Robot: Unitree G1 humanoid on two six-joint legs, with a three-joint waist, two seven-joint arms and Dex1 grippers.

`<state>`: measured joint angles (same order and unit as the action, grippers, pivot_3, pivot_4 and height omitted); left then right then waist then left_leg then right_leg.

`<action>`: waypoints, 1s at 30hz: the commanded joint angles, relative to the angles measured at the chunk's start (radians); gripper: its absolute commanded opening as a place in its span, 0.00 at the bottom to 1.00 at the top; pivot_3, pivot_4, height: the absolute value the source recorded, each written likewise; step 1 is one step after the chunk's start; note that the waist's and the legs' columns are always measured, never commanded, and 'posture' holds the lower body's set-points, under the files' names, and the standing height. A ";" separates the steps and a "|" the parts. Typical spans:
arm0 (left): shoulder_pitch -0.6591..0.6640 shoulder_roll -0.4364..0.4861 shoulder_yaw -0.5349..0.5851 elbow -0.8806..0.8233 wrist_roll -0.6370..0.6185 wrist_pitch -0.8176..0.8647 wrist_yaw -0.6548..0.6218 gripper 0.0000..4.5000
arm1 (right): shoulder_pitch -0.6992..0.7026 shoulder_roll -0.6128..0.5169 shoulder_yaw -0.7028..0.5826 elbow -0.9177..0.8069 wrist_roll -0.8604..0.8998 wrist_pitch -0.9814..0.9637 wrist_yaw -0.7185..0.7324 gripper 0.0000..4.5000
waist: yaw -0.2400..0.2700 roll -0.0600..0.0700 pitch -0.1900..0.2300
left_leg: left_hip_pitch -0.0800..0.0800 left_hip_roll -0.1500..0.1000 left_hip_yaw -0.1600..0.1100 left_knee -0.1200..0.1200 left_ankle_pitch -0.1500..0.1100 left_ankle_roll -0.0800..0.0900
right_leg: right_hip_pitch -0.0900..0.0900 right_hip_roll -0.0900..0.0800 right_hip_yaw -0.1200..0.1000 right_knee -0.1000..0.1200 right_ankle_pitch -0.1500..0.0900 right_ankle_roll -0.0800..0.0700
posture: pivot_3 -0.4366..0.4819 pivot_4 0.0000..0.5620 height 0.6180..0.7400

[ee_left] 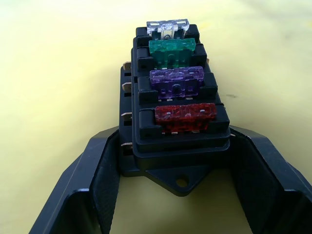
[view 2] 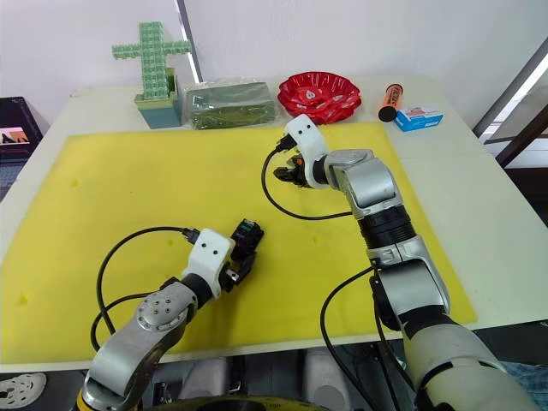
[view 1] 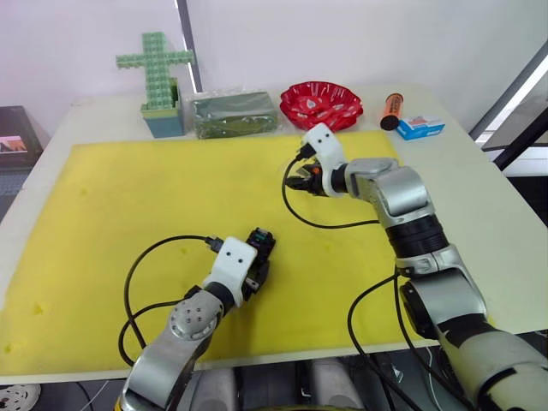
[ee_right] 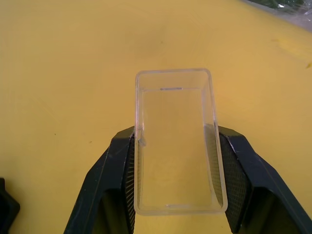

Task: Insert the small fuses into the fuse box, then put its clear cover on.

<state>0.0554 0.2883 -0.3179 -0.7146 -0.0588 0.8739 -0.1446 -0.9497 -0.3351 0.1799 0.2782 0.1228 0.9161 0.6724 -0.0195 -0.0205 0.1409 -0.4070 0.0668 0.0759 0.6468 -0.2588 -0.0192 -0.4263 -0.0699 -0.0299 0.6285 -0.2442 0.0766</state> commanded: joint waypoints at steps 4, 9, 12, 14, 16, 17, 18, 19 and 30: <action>-0.084 0.161 0.161 0.066 -0.157 -0.167 -0.310 0.67 | 0.008 -0.034 -0.011 -0.094 0.025 0.003 0.027 0.41 | 0.003 0.000 0.000 | 0.000 0.000 0.000 0.000 0.000 0.000 | 0.000 0.000 0.000 0.000 0.000 0.000 | 0.48 0.27 1.00; -0.177 0.331 0.217 0.238 -0.284 -0.391 -0.682 0.67 | 0.044 -0.155 0.013 -0.245 0.088 0.030 0.172 0.41 | 0.009 0.001 0.001 | -0.002 -0.001 0.001 0.000 0.000 0.000 | -0.001 -0.002 -0.001 -0.001 -0.002 -0.003 | 0.48 0.27 1.00; -0.253 0.384 0.186 0.372 -0.289 -0.522 -0.865 0.67 | 0.068 -0.244 0.048 -0.366 0.136 0.025 0.289 0.41 | 0.008 0.001 0.001 | -0.002 -0.002 0.002 0.000 0.000 0.000 | -0.001 -0.004 -0.001 -0.003 -0.002 -0.003 | 0.48 0.27 1.00; -0.300 0.395 0.156 0.450 -0.283 -0.588 -0.956 0.67 | 0.078 -0.281 0.069 -0.427 0.152 0.014 0.331 0.41 | 0.007 0.001 0.001 | -0.002 -0.002 0.002 0.000 0.000 0.000 | 0.000 -0.004 -0.001 -0.003 -0.002 -0.003 | 0.48 0.27 1.00; -0.353 0.385 0.126 0.533 -0.267 -0.632 -1.015 0.67 | 0.068 -0.293 0.087 -0.470 0.185 0.087 0.347 0.41 | 0.006 0.001 0.001 | -0.002 -0.002 0.002 0.000 0.000 0.000 | 0.000 -0.003 -0.001 -0.003 -0.002 -0.003 | 0.48 0.27 1.00; -0.376 0.379 0.111 0.575 -0.255 -0.661 -1.039 0.67 | 0.066 -0.299 0.100 -0.497 0.204 0.115 0.362 0.41 | 0.006 0.001 0.001 | -0.002 -0.002 0.002 0.000 0.000 0.000 | 0.000 -0.003 -0.001 -0.003 -0.002 -0.003 | 0.48 0.27 1.00; -0.393 0.374 0.101 0.608 -0.245 -0.686 -1.058 0.67 | 0.065 -0.303 0.109 -0.517 0.218 0.133 0.371 0.41 | 0.006 0.001 0.001 | -0.002 -0.001 0.002 0.000 0.000 0.000 | 0.000 -0.002 -0.001 -0.002 -0.001 -0.003 | 0.48 0.27 1.00; -0.415 0.365 0.083 0.650 -0.228 -0.718 -1.079 0.67 | 0.072 -0.307 0.130 -0.556 0.231 0.146 0.380 0.41 | 0.005 0.001 0.001 | -0.002 -0.001 0.002 0.000 0.000 0.000 | 0.000 -0.002 -0.001 -0.002 -0.001 -0.002 | 0.48 0.27 1.00; -0.532 0.317 0.011 0.899 -0.086 -0.914 -1.131 0.67 | 0.092 -0.286 0.270 -0.659 0.268 0.198 0.338 0.41 | 0.009 0.001 0.001 | -0.002 -0.001 0.001 0.001 0.000 0.000 | -0.001 -0.002 -0.001 -0.001 -0.001 -0.003 | 0.48 0.27 1.00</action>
<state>-0.4623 0.6040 -0.3031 0.1783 -0.1742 -0.0292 -1.2873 -0.8420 -0.6336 0.4493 -0.3660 0.3928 1.1273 1.0198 -0.0106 -0.0198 0.1415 -0.4087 0.0658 0.0770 0.6482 -0.2588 -0.0191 -0.4270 -0.0720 -0.0308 0.6280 -0.2454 0.0745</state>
